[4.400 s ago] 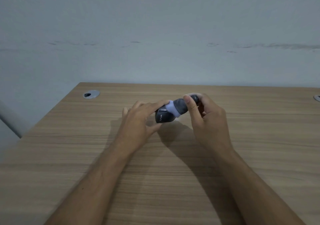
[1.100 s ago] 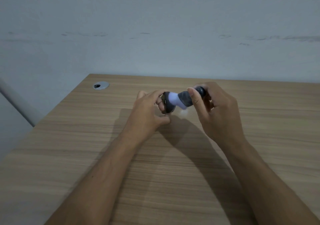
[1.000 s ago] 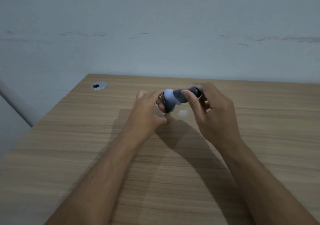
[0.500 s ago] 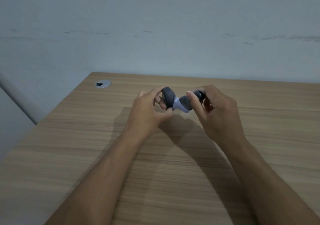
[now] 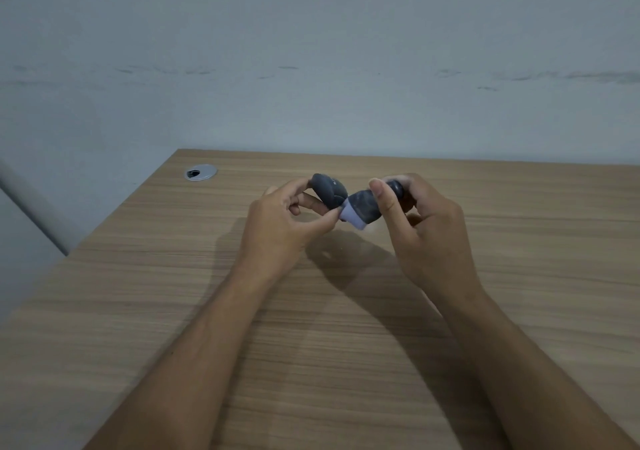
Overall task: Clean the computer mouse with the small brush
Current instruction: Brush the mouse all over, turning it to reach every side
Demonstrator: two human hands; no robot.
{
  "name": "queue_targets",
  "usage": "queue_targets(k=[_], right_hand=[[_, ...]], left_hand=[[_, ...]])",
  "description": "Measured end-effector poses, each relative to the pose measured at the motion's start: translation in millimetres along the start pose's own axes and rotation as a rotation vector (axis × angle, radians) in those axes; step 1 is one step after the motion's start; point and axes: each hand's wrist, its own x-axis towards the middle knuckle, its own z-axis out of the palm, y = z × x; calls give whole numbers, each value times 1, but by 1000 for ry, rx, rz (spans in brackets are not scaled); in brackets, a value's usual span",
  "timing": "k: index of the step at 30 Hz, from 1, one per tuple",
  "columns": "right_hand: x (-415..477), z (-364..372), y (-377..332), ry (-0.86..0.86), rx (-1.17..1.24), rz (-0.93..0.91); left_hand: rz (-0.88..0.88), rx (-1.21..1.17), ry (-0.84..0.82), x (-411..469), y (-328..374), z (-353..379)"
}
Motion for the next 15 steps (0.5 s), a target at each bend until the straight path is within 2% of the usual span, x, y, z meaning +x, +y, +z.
queue_targets(k=[3,9,15], right_hand=[[2,1,2,63,-32,22],[-1,1,-7,-16,104,31],[1,1,1,66,-52,-42]], left_hand=[[0,20,-8,-1,0,0],[-18,77,-27,-2,-6,1],[13,96,-14,0,-9,4]])
